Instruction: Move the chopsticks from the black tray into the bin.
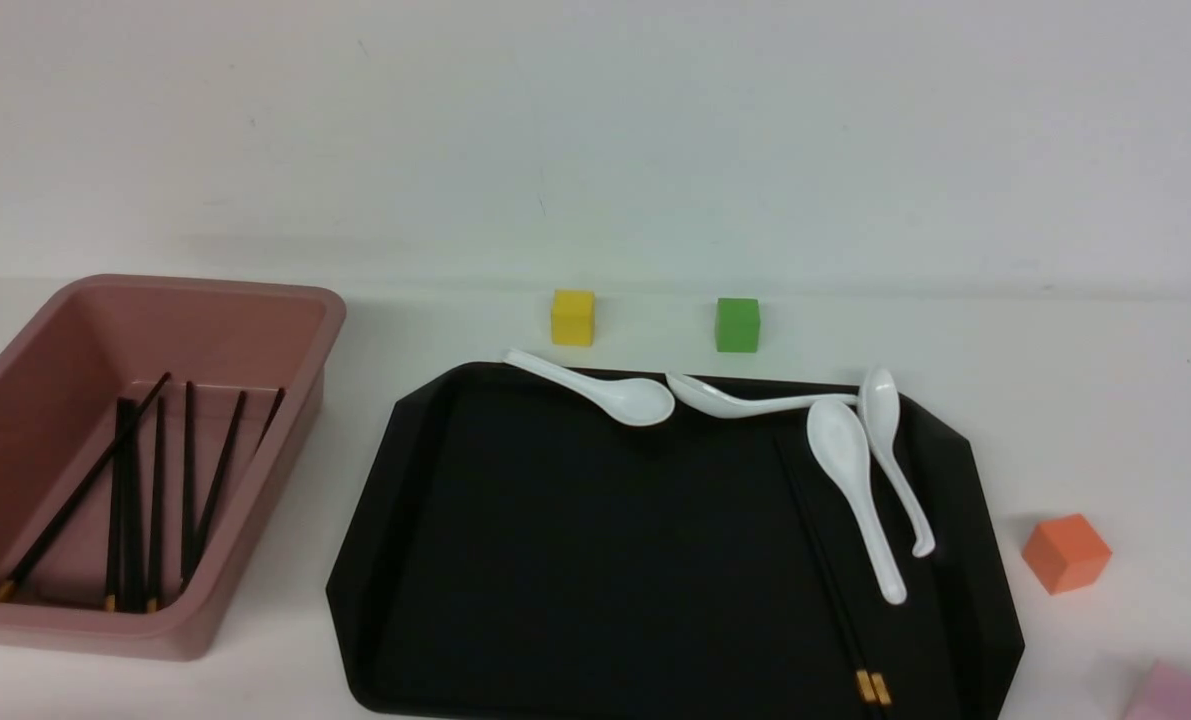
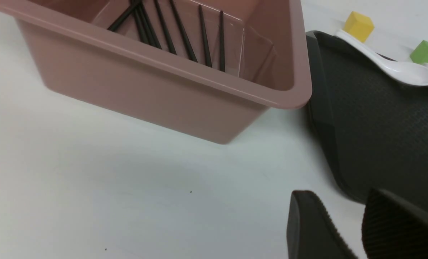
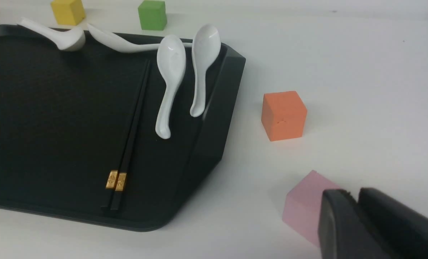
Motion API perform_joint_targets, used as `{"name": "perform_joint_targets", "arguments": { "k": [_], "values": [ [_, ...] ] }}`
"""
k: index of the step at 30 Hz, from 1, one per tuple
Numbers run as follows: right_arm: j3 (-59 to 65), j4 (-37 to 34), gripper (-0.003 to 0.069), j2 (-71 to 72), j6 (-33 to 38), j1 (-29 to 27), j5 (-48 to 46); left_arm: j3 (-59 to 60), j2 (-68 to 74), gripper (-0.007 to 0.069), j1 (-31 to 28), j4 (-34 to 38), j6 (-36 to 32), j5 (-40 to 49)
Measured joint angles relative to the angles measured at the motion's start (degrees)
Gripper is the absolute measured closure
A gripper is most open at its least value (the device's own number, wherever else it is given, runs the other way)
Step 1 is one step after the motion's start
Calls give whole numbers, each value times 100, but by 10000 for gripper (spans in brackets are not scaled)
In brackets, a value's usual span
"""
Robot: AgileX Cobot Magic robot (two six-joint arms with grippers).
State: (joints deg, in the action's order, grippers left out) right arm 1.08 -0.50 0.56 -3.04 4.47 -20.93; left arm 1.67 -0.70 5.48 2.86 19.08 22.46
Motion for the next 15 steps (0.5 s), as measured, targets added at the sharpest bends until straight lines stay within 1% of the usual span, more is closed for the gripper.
{"name": "perform_joint_targets", "arguments": {
  "k": [15],
  "values": [
    [0,5,540,0,0,0,0,0,0,386,0,0,0,0]
  ]
}}
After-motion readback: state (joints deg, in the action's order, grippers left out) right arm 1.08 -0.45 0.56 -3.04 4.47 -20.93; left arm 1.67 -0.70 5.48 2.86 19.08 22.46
